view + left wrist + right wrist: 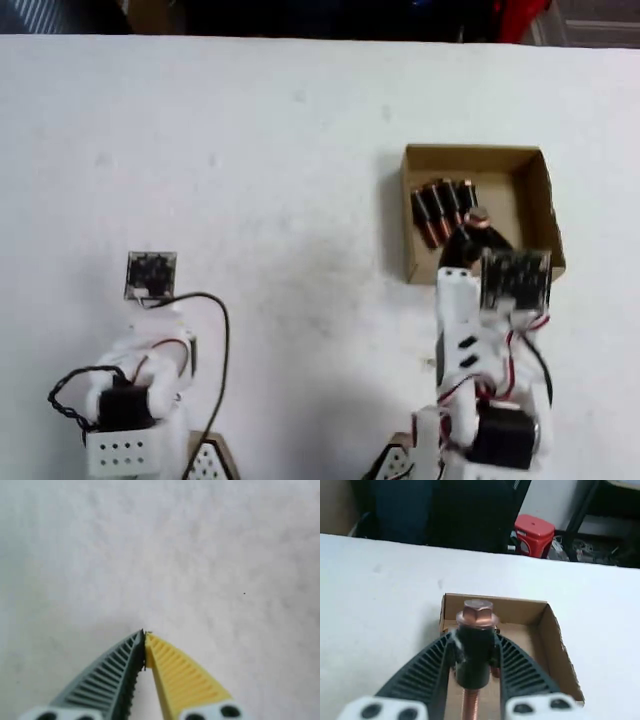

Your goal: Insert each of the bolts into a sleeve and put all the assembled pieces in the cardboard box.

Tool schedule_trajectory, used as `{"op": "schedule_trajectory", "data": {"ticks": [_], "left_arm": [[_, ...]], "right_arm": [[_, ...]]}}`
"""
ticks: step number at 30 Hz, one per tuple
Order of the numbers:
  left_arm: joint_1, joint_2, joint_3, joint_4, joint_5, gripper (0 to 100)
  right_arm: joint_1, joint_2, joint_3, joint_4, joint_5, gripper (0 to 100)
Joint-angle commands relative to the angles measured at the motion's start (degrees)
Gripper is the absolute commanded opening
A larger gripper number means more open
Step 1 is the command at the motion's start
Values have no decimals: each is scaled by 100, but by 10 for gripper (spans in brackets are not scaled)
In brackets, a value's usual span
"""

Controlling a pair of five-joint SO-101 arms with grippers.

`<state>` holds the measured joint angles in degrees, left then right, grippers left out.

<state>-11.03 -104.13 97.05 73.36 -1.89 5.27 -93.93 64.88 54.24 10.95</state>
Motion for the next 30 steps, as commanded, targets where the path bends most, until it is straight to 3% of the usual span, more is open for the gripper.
{"op": "schedule_trajectory", "data": {"ticks": [1,16,19,30], "left_arm": [[-48,-40,-9,18,35,23],[-40,-40,-9,18,35,23],[-40,-40,-9,18,35,23],[-40,-40,-9,18,35,23]], "right_arm": [[259,1622,-1213,-13,88,17],[945,8251,-5336,22,255,18],[989,9209,-6013,22,730,18],[1086,11793,-7692,31,809,18]]}}
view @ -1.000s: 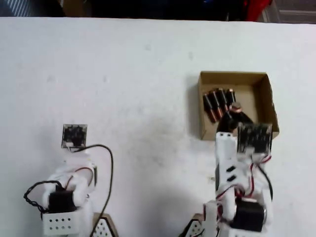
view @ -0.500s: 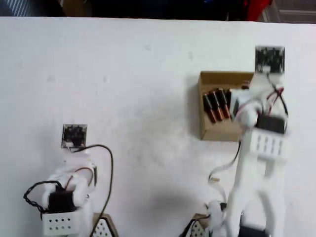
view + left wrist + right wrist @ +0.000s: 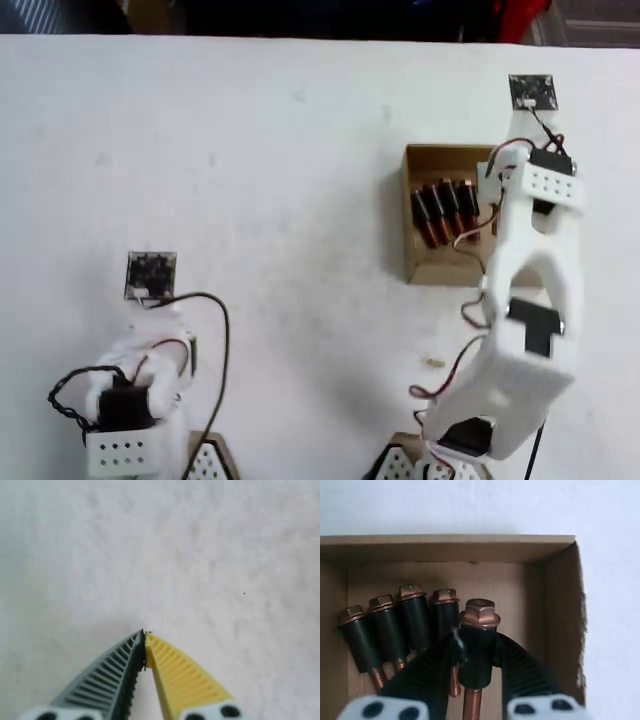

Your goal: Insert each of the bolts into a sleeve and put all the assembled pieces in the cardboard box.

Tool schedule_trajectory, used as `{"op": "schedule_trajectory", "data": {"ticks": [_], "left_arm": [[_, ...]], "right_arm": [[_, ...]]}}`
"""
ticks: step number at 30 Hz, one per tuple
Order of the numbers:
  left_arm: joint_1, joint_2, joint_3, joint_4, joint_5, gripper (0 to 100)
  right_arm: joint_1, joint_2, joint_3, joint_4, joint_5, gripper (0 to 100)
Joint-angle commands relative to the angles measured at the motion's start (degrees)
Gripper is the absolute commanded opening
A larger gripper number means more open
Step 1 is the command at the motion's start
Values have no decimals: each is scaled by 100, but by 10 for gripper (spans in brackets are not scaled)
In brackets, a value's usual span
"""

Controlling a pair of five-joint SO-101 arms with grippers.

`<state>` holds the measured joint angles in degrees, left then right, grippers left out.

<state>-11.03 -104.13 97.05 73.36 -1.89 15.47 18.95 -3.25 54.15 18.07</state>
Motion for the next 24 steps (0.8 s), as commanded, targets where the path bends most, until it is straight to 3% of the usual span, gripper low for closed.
{"op": "schedule_trajectory", "data": {"ticks": [1,10,17,24], "left_arm": [[-40,-40,-9,18,35,23],[-40,-40,-9,18,35,23],[-40,-40,-9,18,44,23],[-40,-40,-9,18,44,23]], "right_arm": [[92,716,-1037,66,97,18],[92,2229,-2901,1165,149,23],[22,3011,-3930,1903,738,215],[13,3064,-4862,2563,703,226]]}}
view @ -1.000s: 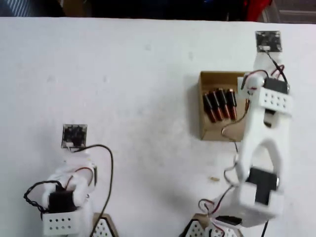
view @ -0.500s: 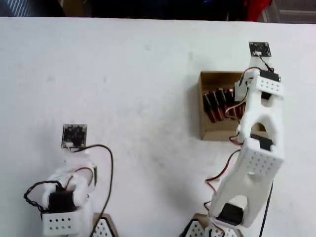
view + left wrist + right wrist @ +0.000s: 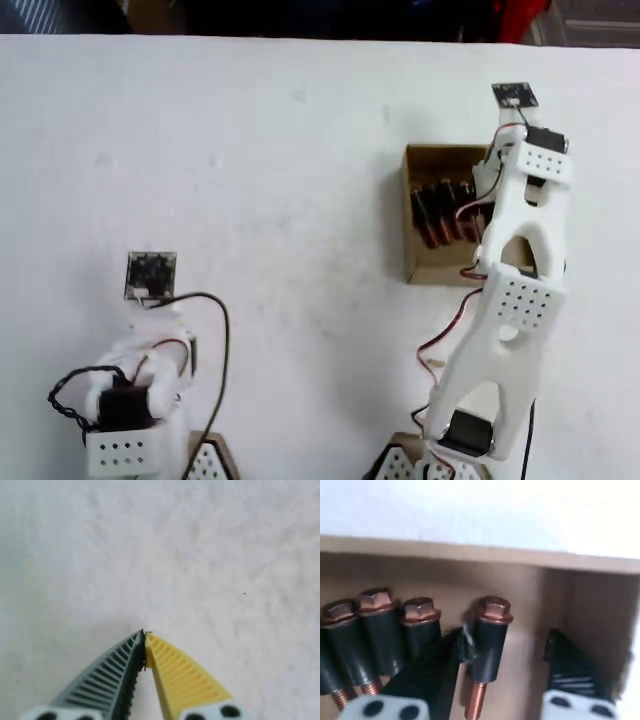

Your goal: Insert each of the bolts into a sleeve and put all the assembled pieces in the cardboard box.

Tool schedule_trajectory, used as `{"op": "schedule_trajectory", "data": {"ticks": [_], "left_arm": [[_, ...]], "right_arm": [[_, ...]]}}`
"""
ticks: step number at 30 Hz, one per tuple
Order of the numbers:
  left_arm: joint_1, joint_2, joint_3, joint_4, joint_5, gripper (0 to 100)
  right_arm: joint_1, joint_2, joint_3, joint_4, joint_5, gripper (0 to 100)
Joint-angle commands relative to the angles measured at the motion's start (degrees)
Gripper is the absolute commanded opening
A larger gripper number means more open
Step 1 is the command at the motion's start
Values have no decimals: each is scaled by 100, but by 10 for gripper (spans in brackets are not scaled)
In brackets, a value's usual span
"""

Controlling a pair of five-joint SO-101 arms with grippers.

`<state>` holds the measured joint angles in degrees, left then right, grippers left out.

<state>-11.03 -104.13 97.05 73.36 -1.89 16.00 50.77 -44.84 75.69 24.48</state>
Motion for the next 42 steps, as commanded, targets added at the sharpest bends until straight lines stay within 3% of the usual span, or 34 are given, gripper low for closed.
{"op": "schedule_trajectory", "data": {"ticks": [1,13,16,21,25,29,42], "left_arm": [[-40,-40,-9,18,44,23],[-40,-40,-9,18,44,23],[-40,-40,-9,18,44,23],[-40,-40,-9,18,44,23],[-40,-40,-9,18,44,23],[-40,-40,-9,18,44,23],[-40,-40,-9,18,44,23]], "right_arm": [[-40,-119,-879,549,62,226],[-215,-119,-3209,2290,-677,225],[-312,-119,-3640,2334,-677,190],[-391,-119,-4158,2334,-677,14],[-418,-127,-4624,2343,-677,52],[-444,-312,-5055,2352,-668,13],[-760,-2396,-5055,2360,-668,16]]}}
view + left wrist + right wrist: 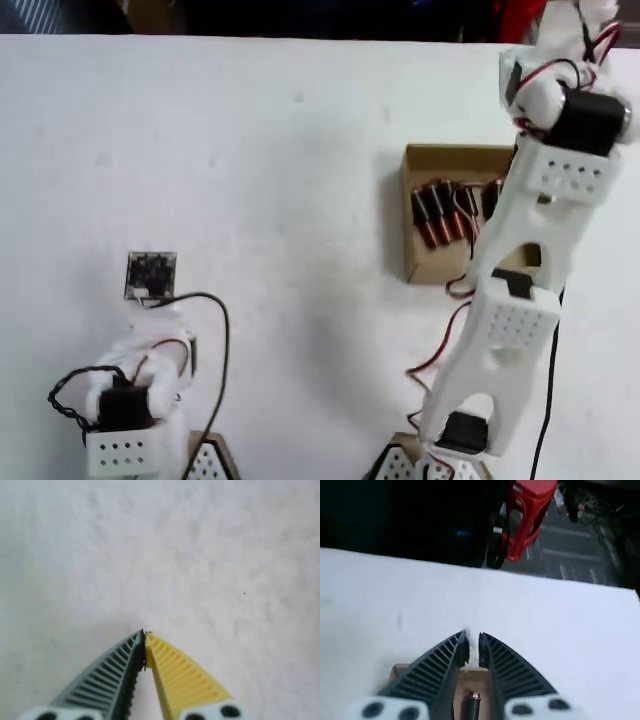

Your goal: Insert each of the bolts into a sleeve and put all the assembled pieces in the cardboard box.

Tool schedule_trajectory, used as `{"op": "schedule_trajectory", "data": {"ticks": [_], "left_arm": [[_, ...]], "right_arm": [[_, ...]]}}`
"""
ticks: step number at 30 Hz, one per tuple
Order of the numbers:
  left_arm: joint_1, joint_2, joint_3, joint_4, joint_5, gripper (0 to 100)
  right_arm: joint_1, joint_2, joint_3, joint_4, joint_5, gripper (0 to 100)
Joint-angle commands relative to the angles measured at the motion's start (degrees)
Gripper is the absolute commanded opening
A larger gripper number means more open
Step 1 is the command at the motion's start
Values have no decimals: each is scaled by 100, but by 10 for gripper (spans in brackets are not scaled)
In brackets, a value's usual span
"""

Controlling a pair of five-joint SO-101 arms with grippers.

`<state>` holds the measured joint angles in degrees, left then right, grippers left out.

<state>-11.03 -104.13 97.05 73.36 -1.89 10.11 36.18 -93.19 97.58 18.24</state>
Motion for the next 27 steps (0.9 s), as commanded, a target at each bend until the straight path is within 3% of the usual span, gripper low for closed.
{"op": "schedule_trajectory", "data": {"ticks": [1,27], "left_arm": [[-40,-40,-9,18,44,23],[-40,-40,-9,18,44,23]], "right_arm": [[-180,-1112,-220,171,-44,16],[-286,-4057,-220,171,-44,16]]}}
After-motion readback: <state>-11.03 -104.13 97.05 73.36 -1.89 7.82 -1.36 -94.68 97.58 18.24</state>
